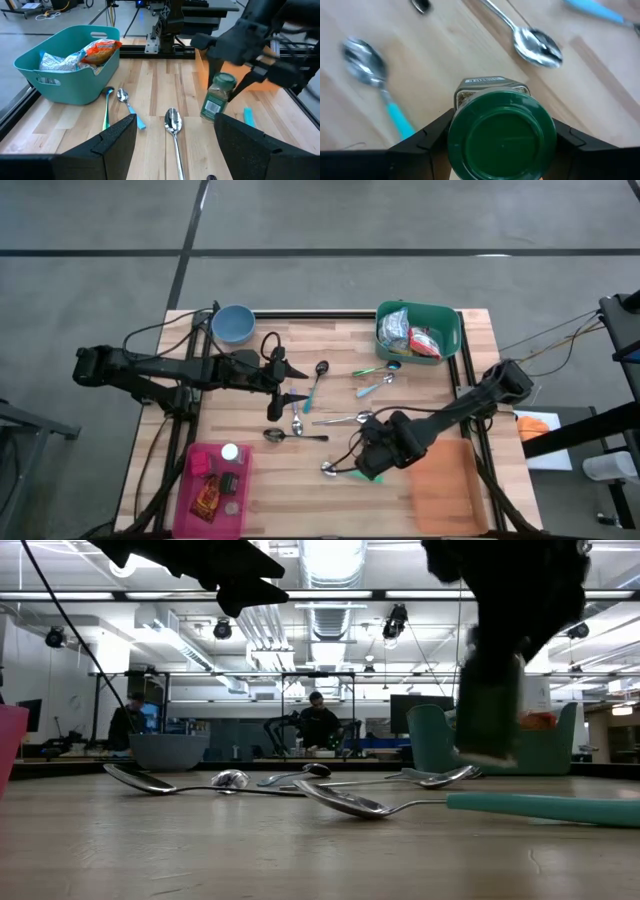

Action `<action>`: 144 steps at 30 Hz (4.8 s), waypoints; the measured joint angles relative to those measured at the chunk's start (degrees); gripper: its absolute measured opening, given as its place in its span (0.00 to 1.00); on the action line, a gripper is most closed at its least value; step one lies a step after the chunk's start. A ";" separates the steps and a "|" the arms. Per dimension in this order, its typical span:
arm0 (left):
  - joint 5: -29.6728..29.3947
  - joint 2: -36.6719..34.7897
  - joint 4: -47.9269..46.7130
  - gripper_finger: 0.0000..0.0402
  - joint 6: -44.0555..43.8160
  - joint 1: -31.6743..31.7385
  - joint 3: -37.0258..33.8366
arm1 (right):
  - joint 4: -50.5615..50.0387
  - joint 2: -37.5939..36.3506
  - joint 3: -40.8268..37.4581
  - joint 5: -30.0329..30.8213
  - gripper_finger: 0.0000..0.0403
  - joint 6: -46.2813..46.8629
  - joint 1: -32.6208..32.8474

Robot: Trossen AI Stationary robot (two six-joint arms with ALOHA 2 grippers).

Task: Pick & Place Food Item
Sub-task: Put the green seasoning bottle into the pink bin

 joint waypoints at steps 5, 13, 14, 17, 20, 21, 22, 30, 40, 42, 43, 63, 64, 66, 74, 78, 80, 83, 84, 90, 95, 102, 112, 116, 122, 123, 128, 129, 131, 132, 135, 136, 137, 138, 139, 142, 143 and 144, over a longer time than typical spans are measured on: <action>-0.01 0.00 0.00 0.67 0.00 0.01 0.00 | 0.47 -0.13 4.89 1.78 0.52 -1.99 0.33; -0.01 0.00 -0.02 0.67 0.02 0.01 0.00 | -0.10 2.39 15.42 1.90 0.51 -6.99 -0.72; -0.01 0.00 -0.02 0.67 0.01 0.00 0.00 | -0.37 3.23 16.80 1.91 0.51 -7.69 -0.90; 0.00 0.00 -0.03 0.67 0.01 -0.01 0.00 | -1.87 6.47 21.29 1.73 0.51 -10.30 -1.75; 0.01 0.00 -0.11 0.67 0.02 -0.01 0.00 | -3.48 10.46 27.30 0.39 0.51 -13.32 -3.00; -0.01 0.00 -0.20 0.67 0.00 0.01 0.00 | -4.62 12.05 29.67 -0.26 0.51 -14.05 -3.40; -0.01 0.00 -0.27 0.67 0.02 0.01 0.00 | -5.81 13.82 32.20 -0.98 0.51 -14.78 -3.89; -0.01 0.00 -0.89 0.67 0.00 0.01 0.00 | -12.35 25.95 52.57 -5.14 0.51 -25.70 -6.31; 0.00 0.00 -1.48 0.67 0.02 -0.01 0.00 | -7.69 31.15 55.35 -10.25 0.51 -30.30 -8.46; -0.01 0.00 -1.83 0.67 0.01 0.01 0.00 | -5.89 31.54 55.21 -10.28 0.51 -30.95 -8.64; 0.01 0.02 -2.00 0.67 0.00 -0.01 0.00 | -5.38 31.70 54.94 -10.27 0.51 -30.99 -8.68; 0.00 0.02 -3.10 0.67 0.01 -0.01 0.00 | -4.47 37.99 52.94 -11.93 0.51 -31.18 -9.01; 0.01 0.02 -3.04 0.67 0.02 -0.01 0.00 | -4.47 38.21 52.98 -11.92 0.51 -31.18 -9.00; -0.01 0.02 -3.07 0.67 0.02 -0.01 0.00 | -4.53 38.36 53.09 -11.87 0.51 -31.11 -9.05; -0.01 0.02 -3.15 0.67 0.00 -0.01 0.00 | -4.63 38.38 53.11 -11.78 0.51 -30.76 -9.11; 0.00 0.02 -3.15 0.67 0.02 0.00 0.00 | -4.83 38.36 53.62 -12.00 0.51 -31.10 -9.11; 0.00 0.02 -3.17 0.67 0.01 -0.01 0.00 | -4.89 38.42 54.04 -11.95 0.51 -31.38 -9.11; 0.01 0.02 -3.17 0.67 0.02 -0.01 0.00 | -4.55 38.49 54.35 -11.98 0.51 -31.50 -9.11; 0.00 0.02 -3.17 0.67 0.02 -0.01 0.00 | -4.58 38.49 54.38 -11.98 0.51 -31.50 -9.11; -0.01 0.02 -3.21 0.67 0.02 0.00 0.00 | -5.19 38.49 54.26 -11.81 0.51 -31.06 -9.20; 0.01 0.02 -3.21 0.67 0.02 0.01 0.00 | -5.13 38.49 54.23 -11.80 0.51 -31.04 -9.27; 0.01 0.02 -3.21 0.67 0.00 -0.01 0.00 | -4.38 38.49 54.25 -11.69 0.60 -30.43 -9.27; 0.01 0.02 -3.23 0.67 0.01 0.00 0.00 | -4.17 38.49 54.25 -10.35 0.79 -30.70 -9.27; 0.01 0.02 -3.23 0.67 0.02 0.01 0.00 | -4.25 38.49 54.27 -10.11 0.80 -30.71 -9.27; 0.00 0.02 -3.23 0.67 0.02 0.01 0.00 | -5.99 38.42 55.61 -9.85 0.80 -32.61 -9.07; 0.01 0.02 -3.23 0.67 0.02 0.01 0.00 | -6.34 38.19 55.80 -9.46 0.80 -32.60 -8.95; -0.01 0.02 -3.33 0.67 0.01 -0.01 0.00 | -7.29 35.51 55.87 -6.80 0.80 -33.28 -8.21; -0.01 0.02 -3.43 0.67 0.02 0.00 0.00 | -7.81 34.87 55.87 -6.20 0.80 -33.66 -7.95; 0.00 0.02 -3.50 0.67 0.02 0.01 0.00 | -8.00 33.56 55.85 -4.51 0.80 -34.47 -7.31; -0.01 0.02 -3.50 0.67 0.02 0.01 0.00 | -8.02 32.88 55.72 -3.46 0.80 -34.62 -6.89; -0.01 0.02 -3.58 0.67 0.02 -0.01 0.00 | -8.20 30.83 55.57 0.47 0.80 -35.52 -5.40; -0.01 0.02 -3.69 0.67 0.01 0.00 0.00 | -8.24 30.20 55.47 2.11 0.80 -35.89 -4.89; 0.00 0.02 -3.72 0.67 0.02 -0.01 0.00 | -8.23 29.49 55.42 3.51 0.80 -36.26 -4.39; -0.01 0.02 -3.85 0.67 0.02 -0.01 0.00 | -8.18 28.68 55.16 4.69 0.80 -36.46 -3.86; -0.01 0.02 -3.98 0.67 0.01 0.00 0.00 | -8.10 27.97 54.79 5.67 0.80 -36.70 -3.38; 0.00 0.02 -4.09 0.67 0.01 -0.01 0.00 | -7.91 26.08 53.53 7.45 0.80 -37.36 -2.17; -0.01 0.02 -4.09 0.67 0.02 0.00 0.00 | -7.66 25.59 52.96 7.92 0.80 -37.54 -1.83; 0.00 0.02 -4.15 0.67 0.02 0.00 0.00 | -7.27 25.04 52.35 8.02 0.80 -37.73 -1.50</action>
